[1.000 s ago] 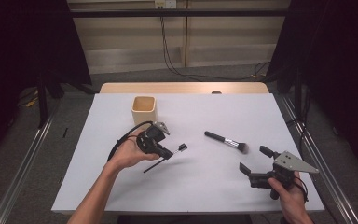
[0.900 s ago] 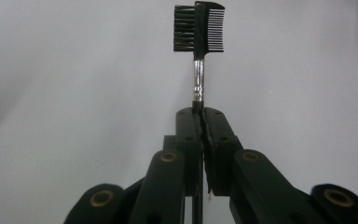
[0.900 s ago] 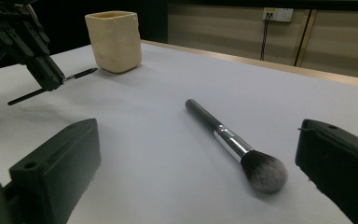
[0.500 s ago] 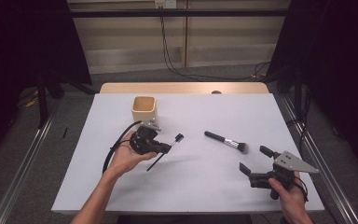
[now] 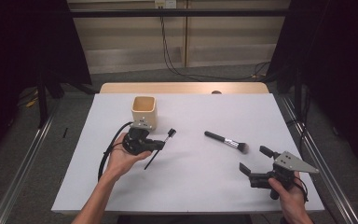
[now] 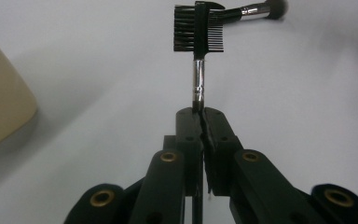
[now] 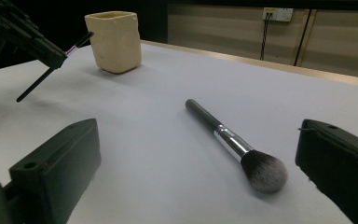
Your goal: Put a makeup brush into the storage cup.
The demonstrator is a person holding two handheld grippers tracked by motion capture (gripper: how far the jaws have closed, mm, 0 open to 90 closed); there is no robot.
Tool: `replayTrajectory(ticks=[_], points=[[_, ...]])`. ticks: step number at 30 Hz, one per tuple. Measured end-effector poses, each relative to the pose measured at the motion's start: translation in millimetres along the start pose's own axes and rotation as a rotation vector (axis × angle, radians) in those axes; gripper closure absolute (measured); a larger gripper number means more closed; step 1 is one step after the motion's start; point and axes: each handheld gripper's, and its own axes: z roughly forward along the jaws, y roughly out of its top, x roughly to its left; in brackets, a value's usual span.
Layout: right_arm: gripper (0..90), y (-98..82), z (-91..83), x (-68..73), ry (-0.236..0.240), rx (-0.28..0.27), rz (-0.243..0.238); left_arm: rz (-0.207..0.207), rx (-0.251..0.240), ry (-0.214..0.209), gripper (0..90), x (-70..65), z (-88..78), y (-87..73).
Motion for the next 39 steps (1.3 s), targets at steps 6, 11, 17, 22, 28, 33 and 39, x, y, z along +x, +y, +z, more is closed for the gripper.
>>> replayTrajectory(ticks=[6,11,17,22,28,33,39], points=[[0.0,0.0,0.2,0.3,0.0,0.002,0.0,-0.014,-0.081,0.008,85.9,-0.7,-5.1,-4.8],[0.0,-0.1,0.3,0.2,-0.001,0.001,0.001,-0.004,-0.152,0.016,85.9,-3.4,-9.2,-7.7],[0.0,-0.1,0.1,0.2,0.0,0.0,0.001,0.015,-0.248,0.045,85.9,-6.1,-14.4,-10.7],[0.0,0.0,0.1,0.4,0.0,0.001,0.001,0.016,-0.292,0.044,85.9,-7.6,-19.2,-12.5],[0.0,0.1,-0.3,0.3,0.0,-0.002,0.003,0.003,-0.356,0.04,85.8,-9.8,-30.7,-14.8],[0.0,0.0,-0.8,0.2,0.002,-0.004,0.004,-0.025,-0.388,0.052,85.9,-8.5,-41.4,-16.7],[0.0,-0.1,-0.1,0.5,0.002,-0.006,0.009,-0.026,-0.405,0.078,85.8,-6.1,-48.7,-16.6]])
